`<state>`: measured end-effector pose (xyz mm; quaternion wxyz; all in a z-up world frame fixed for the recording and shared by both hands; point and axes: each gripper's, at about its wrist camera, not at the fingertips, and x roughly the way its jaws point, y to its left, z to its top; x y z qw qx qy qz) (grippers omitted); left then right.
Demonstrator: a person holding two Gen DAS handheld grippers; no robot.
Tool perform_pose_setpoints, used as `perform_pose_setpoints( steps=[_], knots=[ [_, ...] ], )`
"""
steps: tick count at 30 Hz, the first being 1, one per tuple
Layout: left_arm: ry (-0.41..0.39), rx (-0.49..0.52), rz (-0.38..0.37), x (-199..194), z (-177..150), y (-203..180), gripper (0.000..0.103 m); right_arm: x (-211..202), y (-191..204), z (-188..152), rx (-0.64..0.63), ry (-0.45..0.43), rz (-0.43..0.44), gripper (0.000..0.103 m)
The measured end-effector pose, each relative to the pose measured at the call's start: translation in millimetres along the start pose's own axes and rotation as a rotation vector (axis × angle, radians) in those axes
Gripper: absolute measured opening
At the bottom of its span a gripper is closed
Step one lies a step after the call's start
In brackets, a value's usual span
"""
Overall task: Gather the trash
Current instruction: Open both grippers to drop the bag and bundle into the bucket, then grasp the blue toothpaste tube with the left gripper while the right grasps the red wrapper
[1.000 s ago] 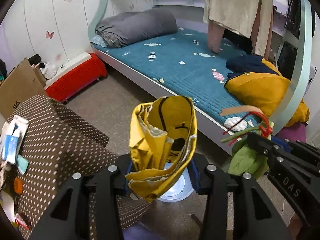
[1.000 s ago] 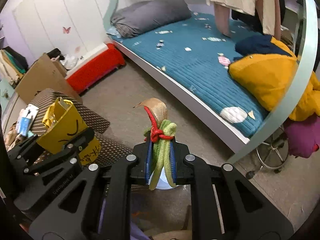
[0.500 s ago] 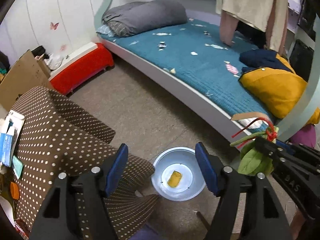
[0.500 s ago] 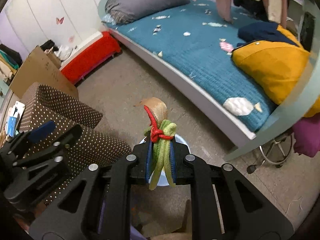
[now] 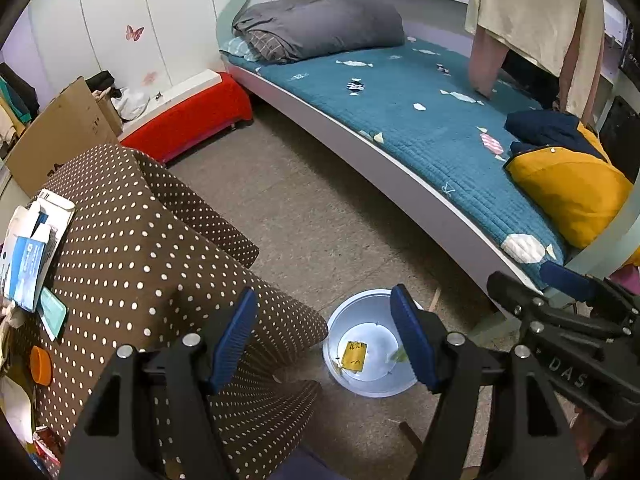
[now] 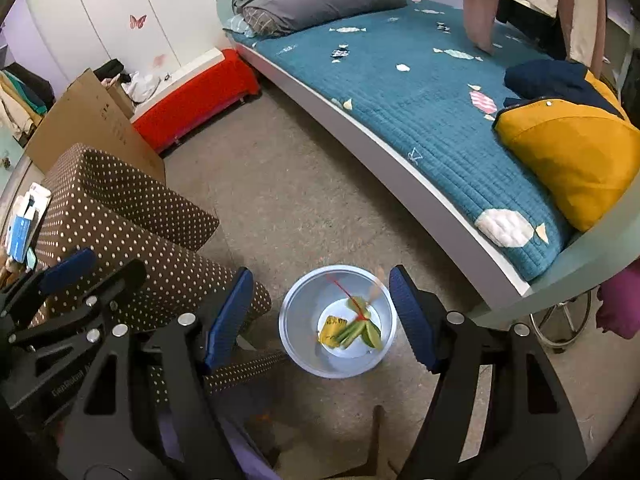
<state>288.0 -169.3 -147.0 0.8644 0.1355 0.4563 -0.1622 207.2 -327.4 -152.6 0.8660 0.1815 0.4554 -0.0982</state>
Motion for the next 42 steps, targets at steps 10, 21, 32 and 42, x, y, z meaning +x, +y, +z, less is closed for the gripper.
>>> perform_pose_setpoints(
  steps=[10, 21, 32, 42],
  knots=[
    [-0.012, 0.010, -0.016, -12, -6, -4, 0.068, -14, 4, -11, 0.008, 0.004, -0.004, 0.070],
    [-0.079, 0.018, -0.030, -52, -20, 0, 0.068, -54, 14, -27, 0.014, -0.062, -0.013, 0.070],
    [-0.176, -0.010, -0.030, -106, -40, 19, 0.068, -108, 38, -46, -0.020, -0.173, 0.016, 0.070],
    [-0.239, -0.073, 0.004, -144, -64, 58, 0.068, -135, 78, -63, -0.087, -0.225, 0.065, 0.070]
  ],
)
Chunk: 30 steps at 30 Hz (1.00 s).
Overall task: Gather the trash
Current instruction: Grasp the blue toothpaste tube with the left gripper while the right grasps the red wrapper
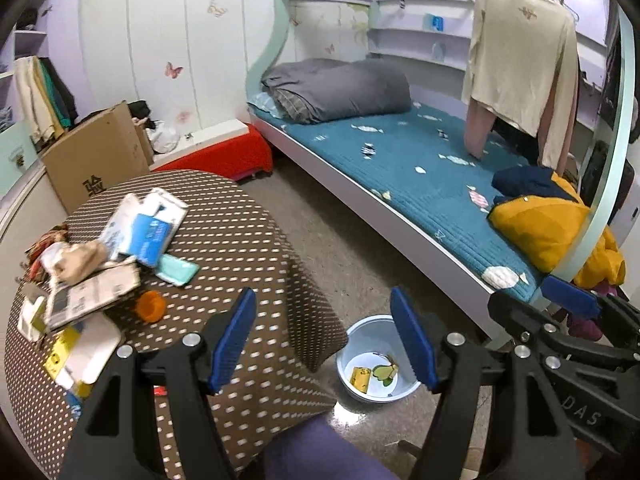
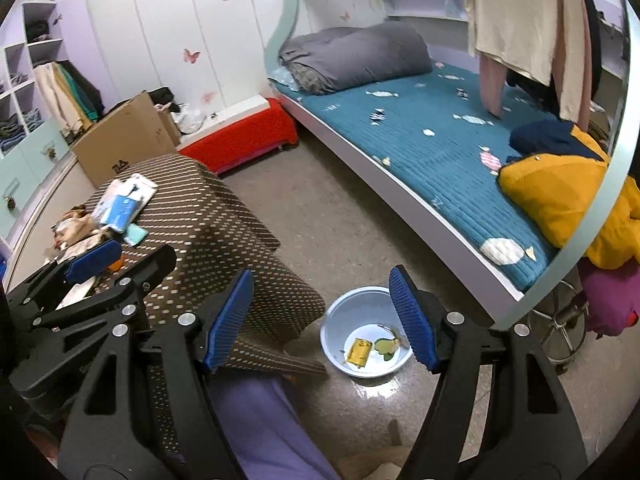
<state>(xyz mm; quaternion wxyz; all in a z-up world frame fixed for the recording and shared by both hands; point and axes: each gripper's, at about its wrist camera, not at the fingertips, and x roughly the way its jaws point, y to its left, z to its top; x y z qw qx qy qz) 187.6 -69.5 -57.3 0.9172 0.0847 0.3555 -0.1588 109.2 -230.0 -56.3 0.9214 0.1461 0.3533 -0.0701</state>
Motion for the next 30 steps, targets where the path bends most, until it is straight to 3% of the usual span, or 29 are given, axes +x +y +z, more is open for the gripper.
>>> perform_pose_setpoints(
  steps=[16, 30],
  knots=[
    [-0.029, -0.162, 0.150, -42, -28, 98, 0.069, 0, 102, -4, -0.172, 0.010, 0.153, 0.071],
    [-0.007, -0.353, 0.322, -68, -67, 189, 0.070, 34, 198, -23, -0.359, 0.132, 0.316, 0.074]
  ],
)
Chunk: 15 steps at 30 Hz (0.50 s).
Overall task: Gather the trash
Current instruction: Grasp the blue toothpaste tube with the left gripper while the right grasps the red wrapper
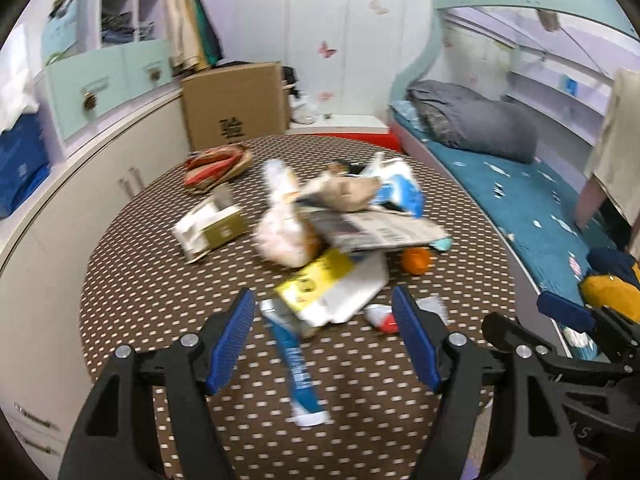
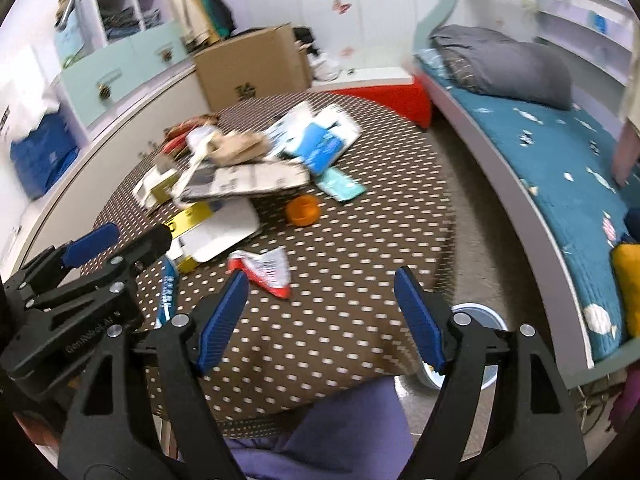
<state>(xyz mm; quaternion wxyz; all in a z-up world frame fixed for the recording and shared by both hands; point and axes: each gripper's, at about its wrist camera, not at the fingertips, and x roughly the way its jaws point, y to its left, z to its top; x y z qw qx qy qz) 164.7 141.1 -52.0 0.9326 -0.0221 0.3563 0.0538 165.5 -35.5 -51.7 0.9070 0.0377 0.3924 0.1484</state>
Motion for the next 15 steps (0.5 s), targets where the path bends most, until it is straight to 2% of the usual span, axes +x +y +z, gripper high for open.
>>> perform_pose_setpoints(
  steps=[6, 15],
  knots=[
    [0.025, -0.055, 0.055, 4, -6, 34, 0.070, 22, 24, 3, -0.047, 0.043, 0.040, 0.074],
    [0.078, -0.110, 0.088, 13, -22, 65, 0.070, 62, 45, 3, -0.092, 0.120, 0.059, 0.073]
  ],
)
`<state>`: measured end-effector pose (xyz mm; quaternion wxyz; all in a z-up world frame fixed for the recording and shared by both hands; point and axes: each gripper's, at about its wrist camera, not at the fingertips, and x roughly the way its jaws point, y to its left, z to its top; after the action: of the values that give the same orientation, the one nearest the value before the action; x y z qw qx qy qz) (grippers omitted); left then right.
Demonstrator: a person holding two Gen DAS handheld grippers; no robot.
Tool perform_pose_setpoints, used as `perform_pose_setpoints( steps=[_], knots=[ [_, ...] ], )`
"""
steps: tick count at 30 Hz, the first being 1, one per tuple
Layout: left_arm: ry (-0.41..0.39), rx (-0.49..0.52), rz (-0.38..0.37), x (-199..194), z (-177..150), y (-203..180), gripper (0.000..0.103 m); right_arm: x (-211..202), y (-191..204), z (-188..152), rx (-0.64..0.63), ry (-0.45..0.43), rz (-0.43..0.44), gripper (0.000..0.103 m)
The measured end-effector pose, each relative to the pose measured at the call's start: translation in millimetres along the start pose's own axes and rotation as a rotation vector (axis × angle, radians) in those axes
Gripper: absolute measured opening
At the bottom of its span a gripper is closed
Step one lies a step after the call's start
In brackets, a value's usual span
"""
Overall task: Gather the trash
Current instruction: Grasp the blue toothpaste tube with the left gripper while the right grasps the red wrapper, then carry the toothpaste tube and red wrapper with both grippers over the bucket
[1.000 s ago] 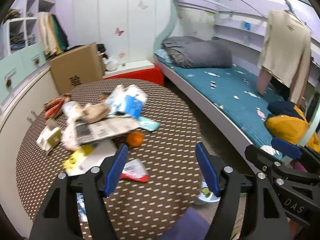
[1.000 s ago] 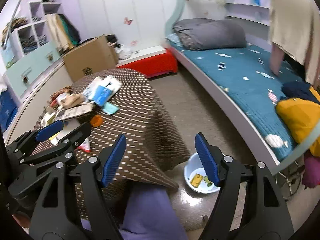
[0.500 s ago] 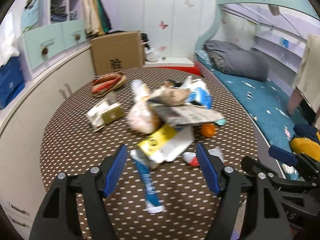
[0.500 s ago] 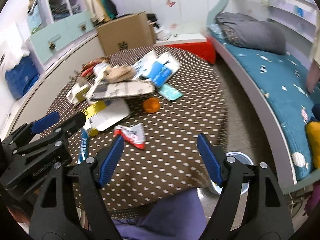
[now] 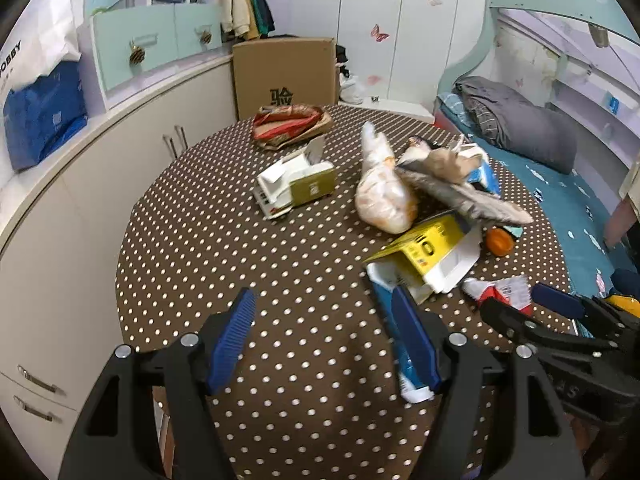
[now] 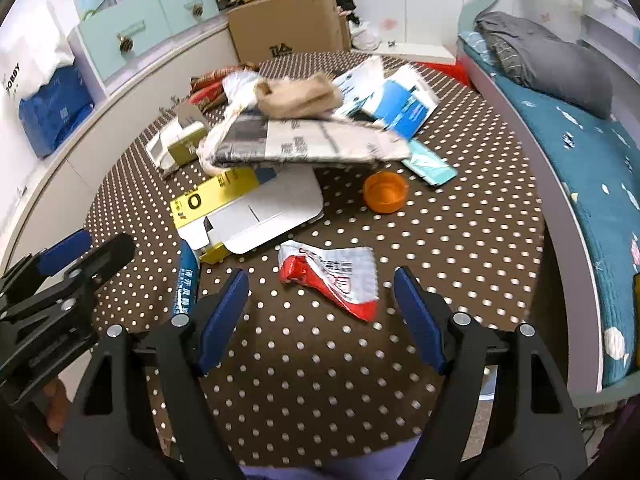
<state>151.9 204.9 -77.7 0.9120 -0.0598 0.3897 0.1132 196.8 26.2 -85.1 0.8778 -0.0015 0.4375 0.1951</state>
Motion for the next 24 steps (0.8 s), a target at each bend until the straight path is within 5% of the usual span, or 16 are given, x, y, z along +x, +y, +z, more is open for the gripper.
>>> perform_pose_setpoints(
  steps=[11, 13, 17, 24],
  knots=[
    [0.089, 0.041, -0.117, 19, -10, -16, 0.070, 7, -8, 2, 0.004, 0.000, -0.034, 0.013],
    [0.103, 0.058, -0.120, 25, -12, -23, 0.069, 3, -14, 0, 0.022, -0.001, -0.031, 0.013],
    [0.110, 0.084, -0.078, 32, -15, -31, 0.018, -5, -25, -5, 0.036, -0.008, -0.037, 0.013],
    [0.088, 0.067, -0.073, 22, -13, -24, 0.008, -17, -31, -5, 0.049, -0.034, -0.023, 0.012]
  ],
)
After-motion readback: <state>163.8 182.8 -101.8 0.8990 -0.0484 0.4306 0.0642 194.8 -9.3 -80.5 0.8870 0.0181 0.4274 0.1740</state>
